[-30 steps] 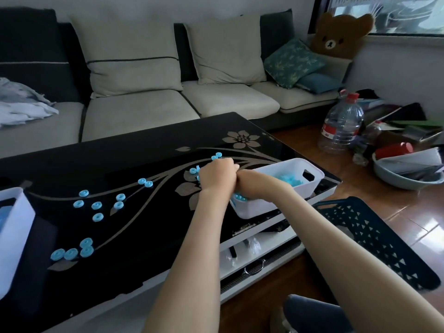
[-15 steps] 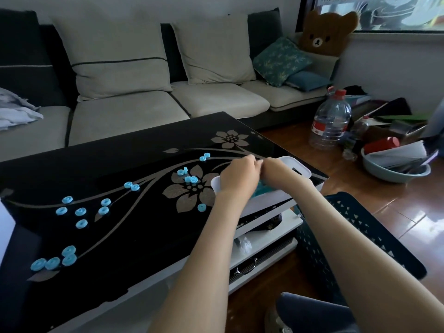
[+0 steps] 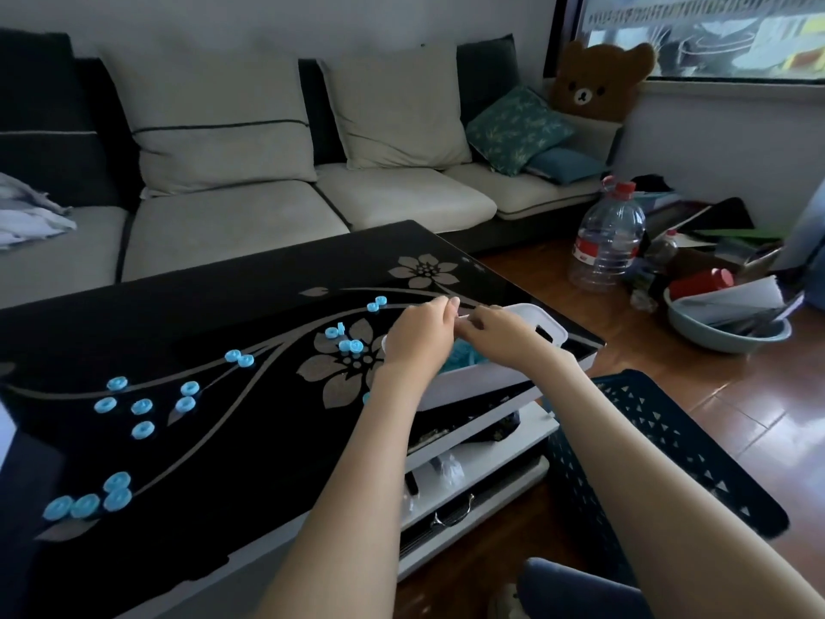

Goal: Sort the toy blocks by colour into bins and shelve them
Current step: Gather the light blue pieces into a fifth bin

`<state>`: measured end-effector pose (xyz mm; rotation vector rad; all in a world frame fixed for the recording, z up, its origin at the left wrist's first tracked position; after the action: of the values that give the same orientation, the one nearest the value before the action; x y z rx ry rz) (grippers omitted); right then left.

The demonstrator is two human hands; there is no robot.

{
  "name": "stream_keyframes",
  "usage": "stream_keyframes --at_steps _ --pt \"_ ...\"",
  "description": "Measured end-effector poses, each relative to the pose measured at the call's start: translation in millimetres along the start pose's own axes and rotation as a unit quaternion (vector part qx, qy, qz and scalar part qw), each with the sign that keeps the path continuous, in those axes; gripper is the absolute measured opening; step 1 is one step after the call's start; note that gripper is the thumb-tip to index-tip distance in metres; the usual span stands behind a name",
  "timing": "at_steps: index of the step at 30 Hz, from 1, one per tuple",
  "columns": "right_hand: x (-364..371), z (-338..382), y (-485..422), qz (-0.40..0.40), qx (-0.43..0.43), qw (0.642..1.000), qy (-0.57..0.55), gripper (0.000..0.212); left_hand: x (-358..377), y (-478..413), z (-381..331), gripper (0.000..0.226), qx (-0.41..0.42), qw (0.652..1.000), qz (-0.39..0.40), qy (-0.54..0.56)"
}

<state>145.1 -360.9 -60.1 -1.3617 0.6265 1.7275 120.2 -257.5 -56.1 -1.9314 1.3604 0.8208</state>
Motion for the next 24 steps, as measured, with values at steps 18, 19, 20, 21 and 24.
stream_keyframes --at_steps 18,19,20,21,24 --pt "7 158 -4 -0.101 -0.172 0.98 -0.001 0.013 -89 54 123 0.035 -0.05 0.996 -0.039 -0.067" --pt "23 180 0 -0.081 -0.199 0.976 0.047 0.014 -96 59 138 0.035 -0.071 0.993 -0.047 -0.081" --pt "38 192 3 -0.067 -0.205 0.972 0.093 0.018 -102 63 149 0.036 -0.095 0.989 -0.053 -0.102" --pt "51 199 4 -0.061 -0.193 0.972 0.12 0.024 -108 70 162 0.038 -0.125 0.982 -0.061 -0.13" --pt "81 189 1 -0.027 -0.084 0.976 0.197 0.048 -134 93 195 0.048 -0.217 0.941 -0.089 -0.245"
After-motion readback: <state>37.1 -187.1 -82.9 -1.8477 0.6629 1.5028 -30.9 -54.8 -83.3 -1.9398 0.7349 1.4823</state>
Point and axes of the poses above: each hand's wrist, its own y-axis away from the middle knuckle, its own x-axis out of the palm, z = x × y, the point moved 8 cm from there along -y, towards the middle knuckle, and after that the axes turned 8 degrees about -x, right-handed, at the moved point
